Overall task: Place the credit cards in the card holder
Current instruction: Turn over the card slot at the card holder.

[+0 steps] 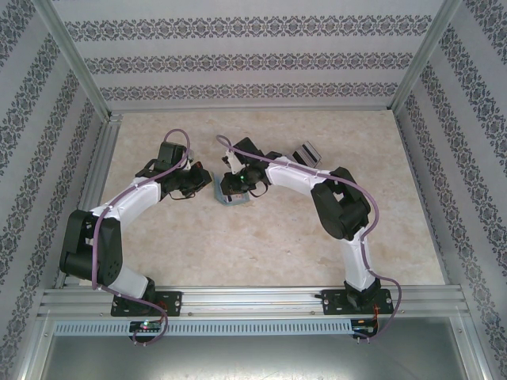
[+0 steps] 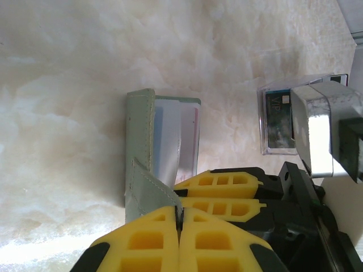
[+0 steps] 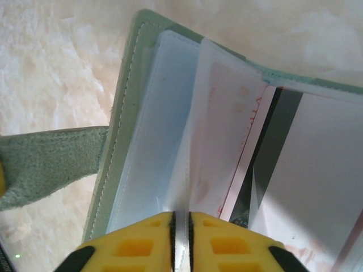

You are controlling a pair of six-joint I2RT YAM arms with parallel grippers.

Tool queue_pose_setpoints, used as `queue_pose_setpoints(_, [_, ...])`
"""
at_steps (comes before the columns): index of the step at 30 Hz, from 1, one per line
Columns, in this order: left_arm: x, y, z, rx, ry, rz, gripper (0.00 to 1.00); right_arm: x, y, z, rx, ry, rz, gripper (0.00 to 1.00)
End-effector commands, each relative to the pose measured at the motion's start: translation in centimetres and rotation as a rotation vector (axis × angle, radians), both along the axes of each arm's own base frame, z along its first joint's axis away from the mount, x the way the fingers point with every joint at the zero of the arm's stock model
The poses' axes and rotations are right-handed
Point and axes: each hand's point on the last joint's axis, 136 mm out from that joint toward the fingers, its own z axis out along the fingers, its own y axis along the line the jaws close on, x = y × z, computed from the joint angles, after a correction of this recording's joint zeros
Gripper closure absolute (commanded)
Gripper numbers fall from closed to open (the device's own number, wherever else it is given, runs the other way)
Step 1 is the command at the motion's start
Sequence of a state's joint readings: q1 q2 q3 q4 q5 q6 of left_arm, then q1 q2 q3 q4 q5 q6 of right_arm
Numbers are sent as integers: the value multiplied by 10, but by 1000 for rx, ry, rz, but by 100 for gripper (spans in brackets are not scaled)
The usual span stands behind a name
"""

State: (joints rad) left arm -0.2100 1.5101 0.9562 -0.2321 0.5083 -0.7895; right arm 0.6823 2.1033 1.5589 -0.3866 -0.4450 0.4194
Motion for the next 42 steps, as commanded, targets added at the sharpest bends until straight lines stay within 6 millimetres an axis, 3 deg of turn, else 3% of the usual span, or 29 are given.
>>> queue_pose_setpoints(1, [1,2,-3,36,-13,-10,100,2,-13,5,-10,-6,-26,88])
queue_pose_setpoints(11, [-7,17,-21,79,20,20,100,2,-37,-2,-30,16,-61,90])
queue_pose_setpoints(16, [-11,20,-31,99,43,20,100,0,-32,-4,-19,22,-57,90])
queue_pose_setpoints(18, [-16,26,-40,137,69,21,93,0,-28,0,-8,18,-49,90])
queue_pose_setpoints(23, [-29,44,-50,235,116,20,61,-2,-16,9,26,11,-22,90])
queue_pose_setpoints(27, [-31,64,-29,286,87,47,45,-5,-10,11,43,21,-2,90])
queue_pose_setpoints(30, [-28,75,-2,294,38,78,44,-6,-11,10,42,22,0,89])
queue_pose_setpoints(32, [-24,72,16,260,-4,86,44,-6,-10,11,48,23,3,89])
queue_pose_setpoints(35, [-15,51,33,121,-47,68,46,-7,-3,16,109,46,11,89])
queue_pose_setpoints(39, [-9,21,32,6,-41,24,50,-5,5,15,149,66,21,88])
queue_pose_setpoints(42, [-8,2,20,-22,-7,-18,50,-4,7,14,167,82,18,88])
